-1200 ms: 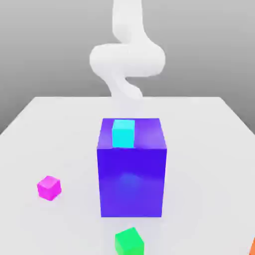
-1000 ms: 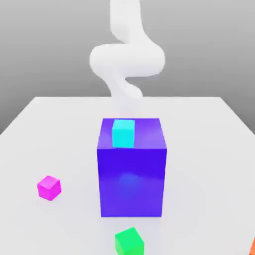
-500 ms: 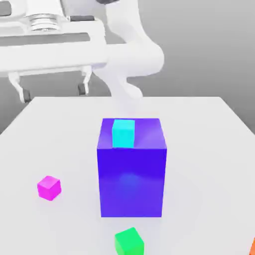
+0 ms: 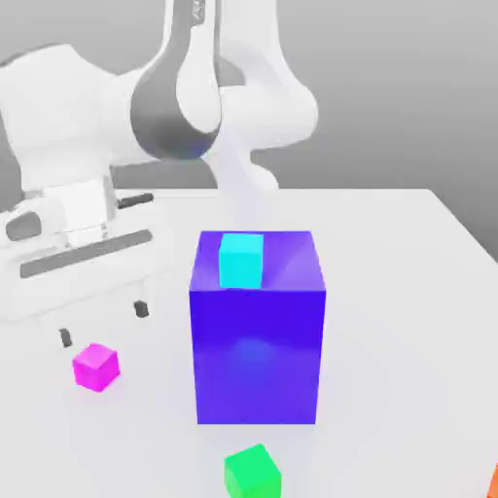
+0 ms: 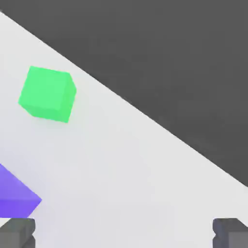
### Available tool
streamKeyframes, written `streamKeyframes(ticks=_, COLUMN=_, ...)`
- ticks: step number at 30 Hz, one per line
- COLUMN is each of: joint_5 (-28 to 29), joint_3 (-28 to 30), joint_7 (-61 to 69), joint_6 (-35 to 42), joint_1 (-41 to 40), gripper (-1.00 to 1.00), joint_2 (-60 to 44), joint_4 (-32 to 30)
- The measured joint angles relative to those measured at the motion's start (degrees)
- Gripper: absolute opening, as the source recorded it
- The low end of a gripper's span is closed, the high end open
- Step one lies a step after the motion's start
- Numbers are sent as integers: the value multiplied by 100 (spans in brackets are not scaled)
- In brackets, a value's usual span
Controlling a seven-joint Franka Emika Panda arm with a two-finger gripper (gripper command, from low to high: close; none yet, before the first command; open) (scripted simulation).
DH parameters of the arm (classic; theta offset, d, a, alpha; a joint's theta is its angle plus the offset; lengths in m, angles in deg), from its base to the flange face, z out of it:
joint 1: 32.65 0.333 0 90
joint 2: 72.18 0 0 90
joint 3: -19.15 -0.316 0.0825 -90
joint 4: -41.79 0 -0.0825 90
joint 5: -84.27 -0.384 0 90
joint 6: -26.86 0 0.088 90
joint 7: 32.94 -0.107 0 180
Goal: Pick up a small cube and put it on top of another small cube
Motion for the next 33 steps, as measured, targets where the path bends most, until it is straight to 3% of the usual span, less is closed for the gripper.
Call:
streamKeyframes(ticks=10, joint_5=-342, joint_3=203, joint_7=2024, joint_6=-532, joint_1=-260, gripper=0, joint_2=-856, joint_4=-496)
streamKeyframes(ticks=19, joint_5=342, joint_3=462, joint_7=3039, joint_6=-1135, joint_1=-586, gripper=0, joint_2=-1087, joint_4=-958)
streamKeyframes(ticks=33, joint_5=-2885, joint_3=-2124, joint_7=5519, joint_6=-1688, joint_1=-2489, gripper=0, joint_2=-2421, joint_4=-414)
